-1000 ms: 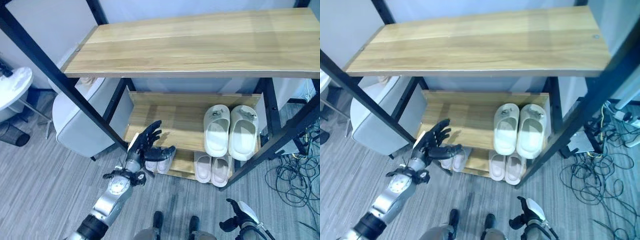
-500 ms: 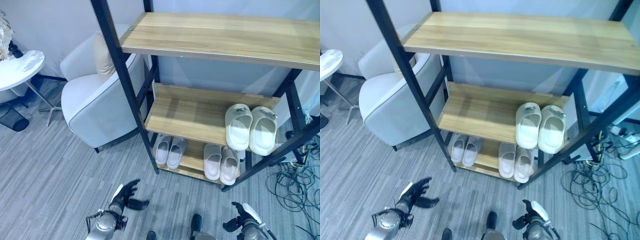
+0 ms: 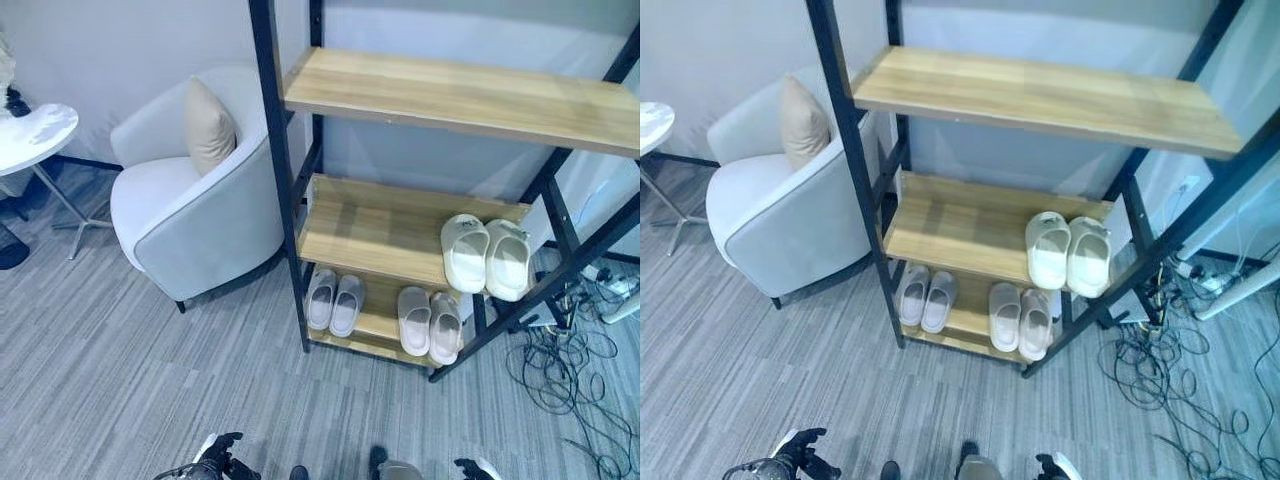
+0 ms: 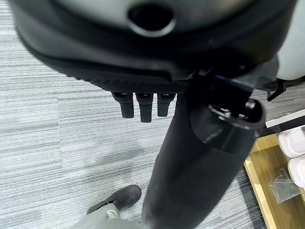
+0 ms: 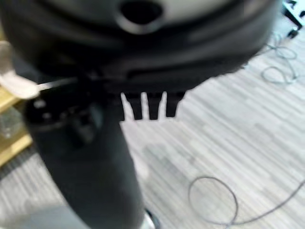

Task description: Arrange the slippers neatly on the shoe rack.

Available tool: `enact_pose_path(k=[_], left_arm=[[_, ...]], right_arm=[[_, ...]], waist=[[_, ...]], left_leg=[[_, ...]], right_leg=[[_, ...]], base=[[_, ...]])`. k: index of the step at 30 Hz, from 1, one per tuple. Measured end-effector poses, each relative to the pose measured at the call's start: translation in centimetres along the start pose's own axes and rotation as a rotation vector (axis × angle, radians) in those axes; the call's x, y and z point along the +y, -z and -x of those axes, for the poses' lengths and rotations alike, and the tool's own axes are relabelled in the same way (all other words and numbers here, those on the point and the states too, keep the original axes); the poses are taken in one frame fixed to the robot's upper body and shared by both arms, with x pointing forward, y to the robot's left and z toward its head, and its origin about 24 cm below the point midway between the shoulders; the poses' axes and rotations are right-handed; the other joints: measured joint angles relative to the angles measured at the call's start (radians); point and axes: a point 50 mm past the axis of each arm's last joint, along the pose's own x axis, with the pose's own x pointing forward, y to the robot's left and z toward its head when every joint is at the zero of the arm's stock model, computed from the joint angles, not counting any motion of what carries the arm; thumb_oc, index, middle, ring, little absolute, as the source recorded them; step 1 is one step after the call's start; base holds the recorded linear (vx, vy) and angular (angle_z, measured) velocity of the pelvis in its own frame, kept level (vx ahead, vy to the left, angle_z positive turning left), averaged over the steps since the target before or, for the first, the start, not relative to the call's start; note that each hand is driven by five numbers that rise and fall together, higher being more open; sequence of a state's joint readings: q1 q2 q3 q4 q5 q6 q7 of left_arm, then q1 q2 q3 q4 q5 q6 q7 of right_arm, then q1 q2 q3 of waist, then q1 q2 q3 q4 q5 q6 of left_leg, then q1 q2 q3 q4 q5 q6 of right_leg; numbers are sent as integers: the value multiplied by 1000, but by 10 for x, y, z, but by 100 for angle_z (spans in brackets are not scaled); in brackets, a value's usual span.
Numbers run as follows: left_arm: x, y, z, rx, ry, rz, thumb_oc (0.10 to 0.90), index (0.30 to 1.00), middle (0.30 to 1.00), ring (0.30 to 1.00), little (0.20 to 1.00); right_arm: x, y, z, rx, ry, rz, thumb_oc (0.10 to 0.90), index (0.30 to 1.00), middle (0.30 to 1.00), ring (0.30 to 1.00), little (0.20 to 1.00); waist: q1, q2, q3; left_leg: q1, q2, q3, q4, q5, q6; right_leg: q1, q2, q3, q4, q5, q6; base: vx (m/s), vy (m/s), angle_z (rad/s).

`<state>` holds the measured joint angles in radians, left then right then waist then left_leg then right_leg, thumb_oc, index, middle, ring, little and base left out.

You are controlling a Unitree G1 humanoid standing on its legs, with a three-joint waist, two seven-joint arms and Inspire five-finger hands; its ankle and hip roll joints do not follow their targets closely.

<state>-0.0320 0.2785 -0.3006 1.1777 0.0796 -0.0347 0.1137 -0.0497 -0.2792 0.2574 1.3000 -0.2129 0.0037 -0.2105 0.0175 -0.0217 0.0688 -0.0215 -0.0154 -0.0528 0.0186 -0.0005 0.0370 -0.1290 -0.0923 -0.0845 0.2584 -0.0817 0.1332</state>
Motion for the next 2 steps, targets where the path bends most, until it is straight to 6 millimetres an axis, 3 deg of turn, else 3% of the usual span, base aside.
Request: enact_pose_path(k=[1,2], left_arm=[[-4,1,0,8,5,7,800,900,900,900,900],[-9,1,1,12,14,17,800,900,900,900,900]], right_arm=[[-4,0,-1,-1,10,0,800,900,900,900,900],[-7,-2,-1,-6,16,0,800,900,900,900,900]], waist=[[-3,-3,-3],[-2,7,-11]], left_leg=[[3,-7,-3,-10,6,-11],[8,2,-2,-29,14,-20]], right_leg=[[52,4,-5,-109,18,-57],[74,18,0,-160,45,-66]], base=[[16,-39,-6],[44,-31,0]])
